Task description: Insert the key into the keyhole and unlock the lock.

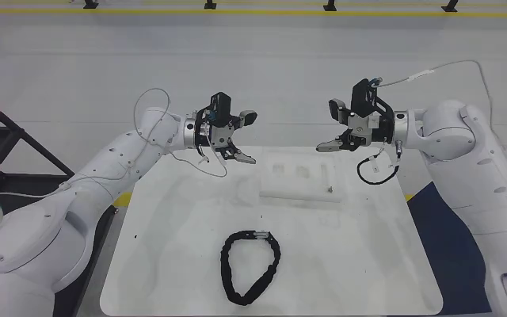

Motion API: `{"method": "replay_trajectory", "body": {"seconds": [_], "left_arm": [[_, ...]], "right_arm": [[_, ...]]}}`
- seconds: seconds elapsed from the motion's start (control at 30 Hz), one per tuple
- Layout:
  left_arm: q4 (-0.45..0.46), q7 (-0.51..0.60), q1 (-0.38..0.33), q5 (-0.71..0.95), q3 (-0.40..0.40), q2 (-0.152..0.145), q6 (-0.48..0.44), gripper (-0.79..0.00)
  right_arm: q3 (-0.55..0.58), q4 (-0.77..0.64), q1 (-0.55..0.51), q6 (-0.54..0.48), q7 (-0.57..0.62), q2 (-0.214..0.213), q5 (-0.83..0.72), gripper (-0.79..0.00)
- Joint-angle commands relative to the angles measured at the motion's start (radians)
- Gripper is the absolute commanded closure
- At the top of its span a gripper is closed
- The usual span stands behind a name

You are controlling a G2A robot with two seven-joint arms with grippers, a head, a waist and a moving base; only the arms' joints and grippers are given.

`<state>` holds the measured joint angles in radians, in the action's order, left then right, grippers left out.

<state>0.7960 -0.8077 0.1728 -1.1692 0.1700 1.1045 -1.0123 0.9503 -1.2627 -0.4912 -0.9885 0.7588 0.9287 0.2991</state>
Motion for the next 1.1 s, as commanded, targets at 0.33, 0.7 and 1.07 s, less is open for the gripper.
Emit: {"method": "replay_trajectory", "body": {"seconds": [0.33,0.7,1.07], "left_arm": [[0.0,0.0,0.0,0.0,0.0,0.0,0.0,-0.785],[0.0,0.0,0.0,0.0,0.0,0.0,0.0,-0.785],[0.0,0.0,0.0,0.0,0.0,0.0,0.0,-0.785]], "right_arm": [[0.0,0.0,0.0,0.0,0.0,0.0,0.0,-0.784],[-0.009,0.028,-0.037,0.035,-0.044,0.002,0.034,-0.785],[-0.134,0.246,0.001,0.12,-0.04,0.055,0.036,-0.785]]}}
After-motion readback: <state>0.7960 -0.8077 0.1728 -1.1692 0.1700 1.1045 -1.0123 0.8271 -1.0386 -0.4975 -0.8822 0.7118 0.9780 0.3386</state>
